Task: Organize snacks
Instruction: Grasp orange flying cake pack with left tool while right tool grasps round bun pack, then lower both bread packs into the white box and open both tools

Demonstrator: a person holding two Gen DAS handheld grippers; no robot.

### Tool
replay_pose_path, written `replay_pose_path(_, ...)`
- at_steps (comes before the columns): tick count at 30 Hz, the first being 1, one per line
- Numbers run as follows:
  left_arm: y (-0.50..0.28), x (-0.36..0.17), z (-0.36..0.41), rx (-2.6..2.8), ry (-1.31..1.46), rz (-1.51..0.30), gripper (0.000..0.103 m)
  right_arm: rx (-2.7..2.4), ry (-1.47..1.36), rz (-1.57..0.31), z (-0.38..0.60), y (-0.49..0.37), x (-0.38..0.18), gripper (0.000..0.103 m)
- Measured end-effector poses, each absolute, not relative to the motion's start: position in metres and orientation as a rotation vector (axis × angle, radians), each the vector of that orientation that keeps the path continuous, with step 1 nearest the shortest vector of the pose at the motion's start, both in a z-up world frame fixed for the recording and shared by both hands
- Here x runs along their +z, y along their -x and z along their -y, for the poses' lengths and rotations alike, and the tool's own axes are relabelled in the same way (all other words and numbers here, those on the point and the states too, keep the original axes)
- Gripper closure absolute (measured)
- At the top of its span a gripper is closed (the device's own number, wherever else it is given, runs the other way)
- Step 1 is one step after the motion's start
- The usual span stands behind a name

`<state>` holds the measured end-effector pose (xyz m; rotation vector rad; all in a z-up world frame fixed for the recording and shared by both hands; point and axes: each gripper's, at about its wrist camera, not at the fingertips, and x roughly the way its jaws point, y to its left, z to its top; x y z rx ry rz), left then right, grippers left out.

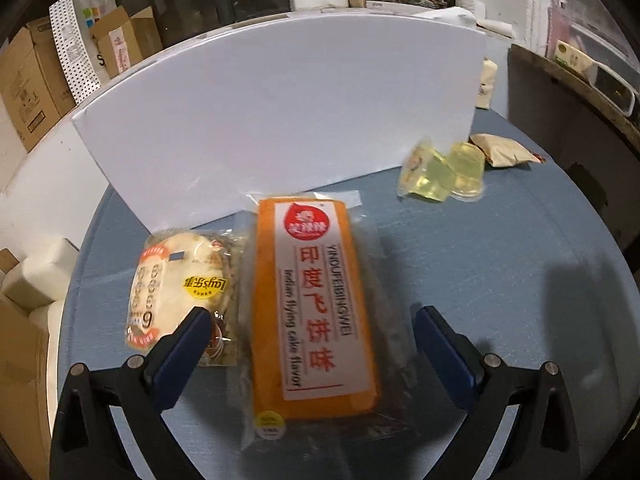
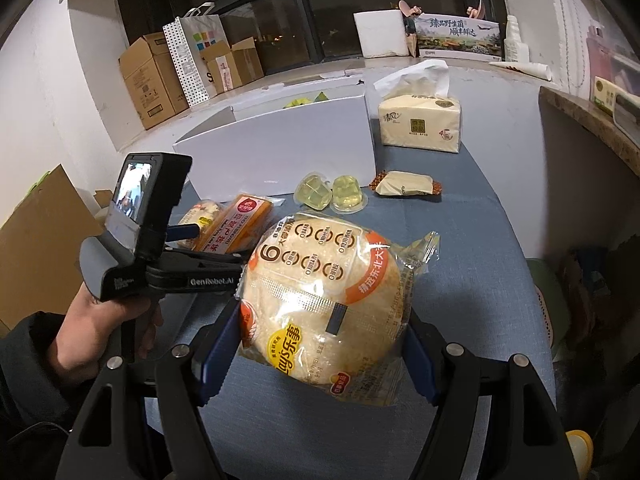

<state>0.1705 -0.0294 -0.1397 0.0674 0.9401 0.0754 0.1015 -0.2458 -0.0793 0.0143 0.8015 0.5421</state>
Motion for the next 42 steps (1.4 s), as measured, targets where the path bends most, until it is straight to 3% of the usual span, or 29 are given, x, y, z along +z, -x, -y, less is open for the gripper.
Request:
replay_pose_path(1, -0.170, -0.140, 0.025, 0.072, -0.053, -0.933, 0.005, 0.544, -0.015, -0.802, 0.246, -0.101, -0.080, 0.026)
replay_pose_path(3, -0.169, -0.140, 0.016, 0.033, 0.003, -0.931, 0.023, 0.545, -0.014, -0.801, 0.245, -0.101, -0.080, 0.026)
replay_pose_path(4, -0.168, -0.138, 0.013, 0.026, 0.013, -0.929, 0.027, 0.547, -0.013, -0.801, 0.244, -0.101, -0.080, 0.026)
replay_pose_path(5, -0.166, -0.136, 0.011, 0.015, 0.026, -0.924, 0.042, 0.547, -0.012, -0.800, 0.244, -0.100, -0.080, 0.026)
replay_pose_path(6, -0.163, -0.130, 0.007, 0.006, 0.044, -0.911, 0.044, 0.547, -0.012, -0.800, 0.244, -0.100, -0.080, 0.026)
replay_pose_path(12, -0.140, -0.113, -0.007, -0.067, 0.137, -0.873, 0.044, 0.550, -0.010, -0.798, 0.244, -0.100, -0.080, 0.026)
replay_pose_path(20, -0.115, -0.032, -0.021, -0.086, 0.172, -0.664, 0.044, 0.570, -0.021, -0.768, 0.236, -0.116, -0.063, 0.026)
replay_pose_path(25, -0.151, 0.011, -0.037, -0.068, 0.176, -0.588, 0.044, 0.626, -0.047, -0.692, 0.211, -0.164, -0.017, 0.026)
replay_pose_path(32, -0.229, 0.026, -0.058, -0.036, 0.190, -0.598, 0.044, 0.624, -0.112, -0.702, 0.169, -0.277, 0.023, 0.026)
replay_pose_path(35, -0.255, 0.022, -0.062, -0.022, 0.171, -0.621, 0.043, 0.604, -0.082, -0.723, 0.148, -0.317, 0.027, 0.026)
replay_pose_path(36, -0.263, 0.021, -0.063, -0.015, 0.163, -0.628, 0.038, 0.595, -0.080, -0.730, 0.144, -0.326, 0.027, 0.026)
replay_pose_path(37, -0.271, 0.017, -0.065, -0.011, 0.162, -0.642, 0.032, 0.576, -0.083, -0.738, 0.138, -0.339, 0.027, 0.025)
replay_pose_path(39, -0.282, 0.009, -0.069, 0.000, 0.167, -0.663, 0.003, 0.570, -0.097, -0.747, 0.132, -0.356, 0.027, 0.024)
replay_pose_path(41, -0.284, 0.004, -0.070, 0.024, 0.155, -0.661, 0.000, 0.557, -0.108, -0.764, 0.127, -0.368, 0.027, 0.003)
replay_pose_path(42, -0.285, 0.000, -0.073, 0.017, 0.161, -0.670, 0.000, 0.539, -0.111, -0.768, 0.127, -0.372, 0.027, 0.000)
